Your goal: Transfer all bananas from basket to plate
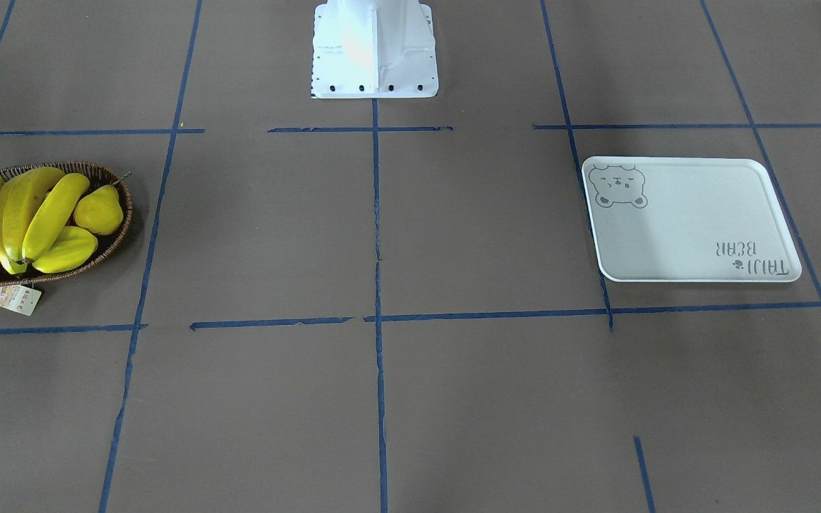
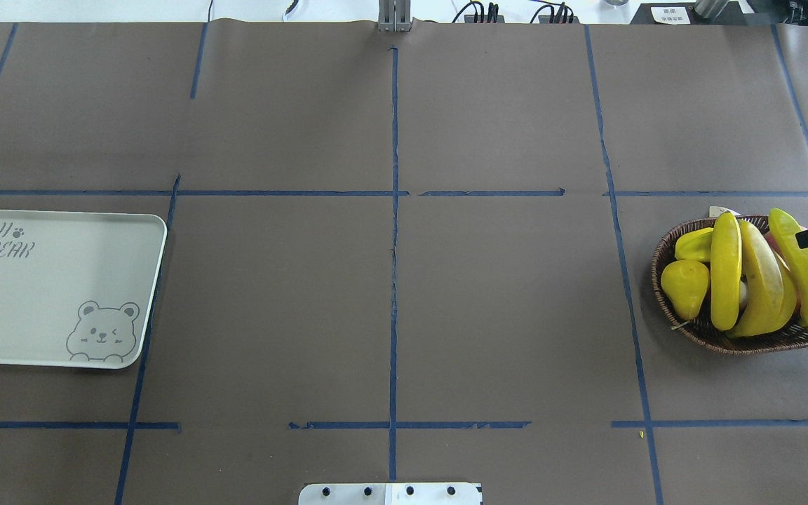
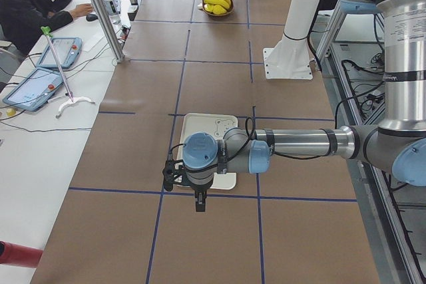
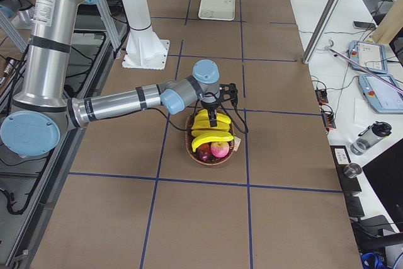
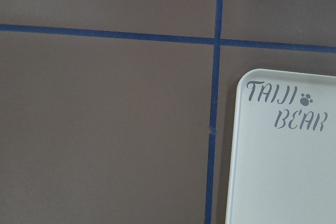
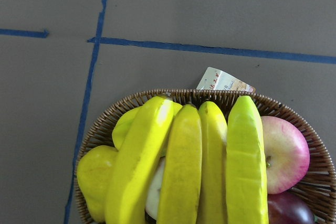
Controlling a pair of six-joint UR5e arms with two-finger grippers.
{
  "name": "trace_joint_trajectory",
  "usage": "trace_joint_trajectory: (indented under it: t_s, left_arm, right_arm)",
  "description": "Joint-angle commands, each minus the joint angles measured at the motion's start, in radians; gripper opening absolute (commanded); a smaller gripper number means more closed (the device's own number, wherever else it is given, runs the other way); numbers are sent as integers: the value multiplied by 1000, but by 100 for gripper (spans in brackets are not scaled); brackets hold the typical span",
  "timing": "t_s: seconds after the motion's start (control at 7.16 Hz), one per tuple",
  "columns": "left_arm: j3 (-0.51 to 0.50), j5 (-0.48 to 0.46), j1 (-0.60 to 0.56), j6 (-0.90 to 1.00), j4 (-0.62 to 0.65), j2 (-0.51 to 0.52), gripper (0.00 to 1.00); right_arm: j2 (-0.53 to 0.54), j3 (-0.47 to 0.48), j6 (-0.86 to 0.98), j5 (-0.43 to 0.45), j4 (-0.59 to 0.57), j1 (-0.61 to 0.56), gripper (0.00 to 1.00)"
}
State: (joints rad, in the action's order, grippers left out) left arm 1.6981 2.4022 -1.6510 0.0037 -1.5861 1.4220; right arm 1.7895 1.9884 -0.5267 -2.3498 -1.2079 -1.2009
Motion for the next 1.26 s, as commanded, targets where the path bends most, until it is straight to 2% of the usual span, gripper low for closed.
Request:
trace_joint_trajectory:
  t_s: [0.0,0.14,0.42,0.7,0.98,1.12]
  left_arm:
    - [0,0,-1,-1,-2,0,100]
    - [0,12,0,-1,-5,-1,100]
    - [0,14,0,-1,-5,-2,100]
    - [0,15,0,-1,-5,-2,100]
    - [0,15,0,-1,-5,-2,100]
    - [0,15,0,-1,-5,-2,100]
  right_arm:
    - [20,-80,11,68,2,33,100]
    - [22,-94,14,127,2,79,100]
    - [22,-95,14,138,2,116,97]
    - [25,-98,14,138,2,126,76]
    - [21,-115,16,138,5,130,72]
    - [19,-118,17,142,5,139,66]
